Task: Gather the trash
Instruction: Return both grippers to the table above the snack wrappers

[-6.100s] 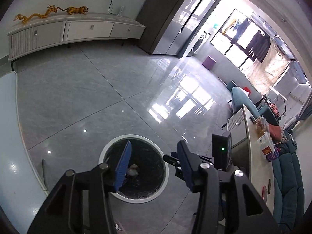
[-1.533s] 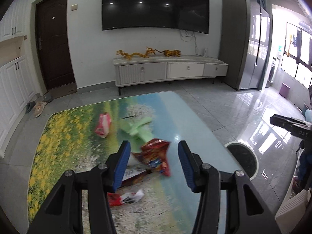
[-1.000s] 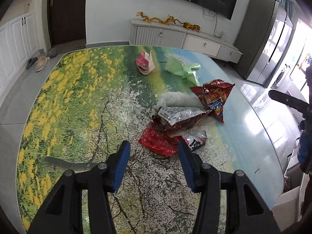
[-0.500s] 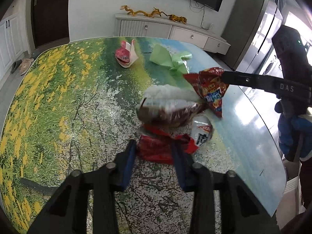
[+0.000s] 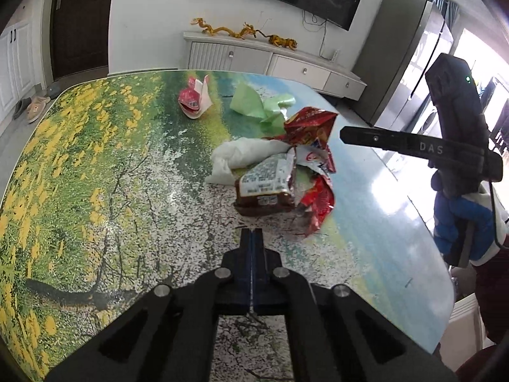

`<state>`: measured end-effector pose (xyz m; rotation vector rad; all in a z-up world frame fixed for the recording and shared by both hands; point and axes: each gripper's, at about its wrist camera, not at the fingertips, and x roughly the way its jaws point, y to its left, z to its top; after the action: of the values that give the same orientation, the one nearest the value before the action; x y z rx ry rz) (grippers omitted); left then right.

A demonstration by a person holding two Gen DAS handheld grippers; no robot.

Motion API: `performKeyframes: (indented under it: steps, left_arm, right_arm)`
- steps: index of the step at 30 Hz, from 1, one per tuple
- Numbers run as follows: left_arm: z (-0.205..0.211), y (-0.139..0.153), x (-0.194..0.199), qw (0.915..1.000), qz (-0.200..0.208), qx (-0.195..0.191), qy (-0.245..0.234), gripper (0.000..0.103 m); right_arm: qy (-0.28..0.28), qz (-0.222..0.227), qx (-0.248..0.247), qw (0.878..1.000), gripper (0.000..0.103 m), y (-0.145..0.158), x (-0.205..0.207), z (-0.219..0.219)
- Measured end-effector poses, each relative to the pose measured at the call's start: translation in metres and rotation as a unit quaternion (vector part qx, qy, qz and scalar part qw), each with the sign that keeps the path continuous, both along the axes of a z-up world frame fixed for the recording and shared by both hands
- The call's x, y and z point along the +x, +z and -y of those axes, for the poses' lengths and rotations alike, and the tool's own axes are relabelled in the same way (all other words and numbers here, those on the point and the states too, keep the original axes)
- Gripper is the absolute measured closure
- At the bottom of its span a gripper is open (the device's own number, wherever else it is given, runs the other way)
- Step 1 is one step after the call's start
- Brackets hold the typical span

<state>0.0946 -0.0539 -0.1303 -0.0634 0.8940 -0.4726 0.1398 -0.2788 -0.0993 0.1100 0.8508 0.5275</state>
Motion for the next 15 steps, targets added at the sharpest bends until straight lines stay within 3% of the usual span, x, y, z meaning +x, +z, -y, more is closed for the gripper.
performKeyframes:
  steps: [4, 5, 8, 10, 12, 15]
  left_arm:
    - [0.001, 0.006, 0.001, 0.9997, -0.009, -0.023, 0.0, 0.099]
    - [0.001, 0.007, 0.001, 0.9997, -0.006, -0.022, 0.001, 0.093]
    - [0.003, 0.014, 0.001, 0.9997, 0.014, -0.018, 0.005, 0.057]
    - [0.007, 0.019, 0.002, 0.9995, 0.028, -0.013, -0.005, 0.056]
    - [0.012, 0.022, 0.006, 0.9991, 0.039, -0.002, -0.014, 0.056]
    - [0.023, 0.024, 0.017, 0.9984, 0.048, 0.012, -0.028, 0.056]
  right_arm:
    - [-0.002, 0.003, 0.006, 1.0, 0.099, 0.006, -0.002, 0.006]
    - [-0.002, 0.005, 0.005, 1.0, 0.099, 0.008, -0.002, 0.006]
    - [0.005, 0.009, 0.0, 1.0, 0.097, 0.01, 0.0, 0.004]
    - [0.007, 0.009, -0.005, 1.0, 0.092, 0.009, 0.002, 0.001]
    - [0.01, 0.01, -0.007, 1.0, 0.08, 0.007, 0.007, -0.002]
    - [0.013, 0.01, -0.009, 1.0, 0.079, 0.005, 0.015, -0.007]
